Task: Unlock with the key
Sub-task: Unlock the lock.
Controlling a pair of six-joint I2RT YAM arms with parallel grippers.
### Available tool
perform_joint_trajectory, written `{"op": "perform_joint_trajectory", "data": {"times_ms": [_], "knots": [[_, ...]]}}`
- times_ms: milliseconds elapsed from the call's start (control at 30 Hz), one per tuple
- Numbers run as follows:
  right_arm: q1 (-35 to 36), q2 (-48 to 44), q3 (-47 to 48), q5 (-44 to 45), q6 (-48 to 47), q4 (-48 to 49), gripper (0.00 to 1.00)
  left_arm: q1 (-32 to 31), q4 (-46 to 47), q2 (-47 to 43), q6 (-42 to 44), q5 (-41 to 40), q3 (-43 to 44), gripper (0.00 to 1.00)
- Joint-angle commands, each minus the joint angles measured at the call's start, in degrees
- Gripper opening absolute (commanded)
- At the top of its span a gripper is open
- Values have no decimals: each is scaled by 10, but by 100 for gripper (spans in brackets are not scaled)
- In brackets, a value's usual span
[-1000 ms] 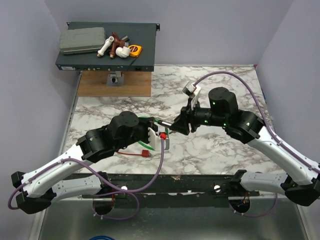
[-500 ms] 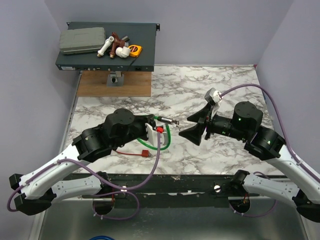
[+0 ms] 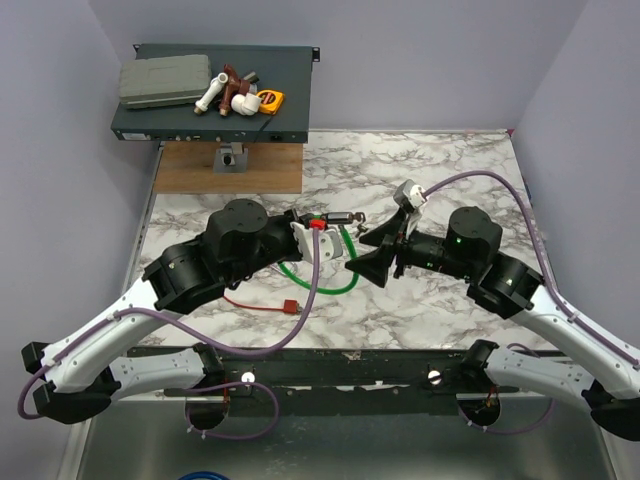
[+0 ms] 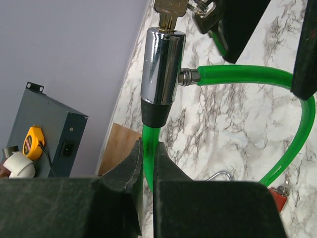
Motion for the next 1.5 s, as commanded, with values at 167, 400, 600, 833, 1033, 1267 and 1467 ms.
{"op": "perform_joint_trajectory", "data": {"times_ms": [167,400,600,833,1033,1267,1467], "knots": [[3,35,10,-17,1,67,27,1,28,-2,-43,15,35,0],[3,3,-17,-25,-21,97,1,2,-12,-17,-95,105,42,70],[3,3,3,-97,-76,58,1,57,-120,-8,-127,273,51,99],[3,-1,7,-153,-114,20,1,197,-200,19,-72,483,79,99],[3,24,30,-154,-133,7,1,198,-227,37,-66,564,98,93],[3,28,39,-162,-136,22,1,198,-201,31,-91,557,66,69],[3,27,36,-183,-128,35,1,199,-161,29,-95,506,39,27]]}}
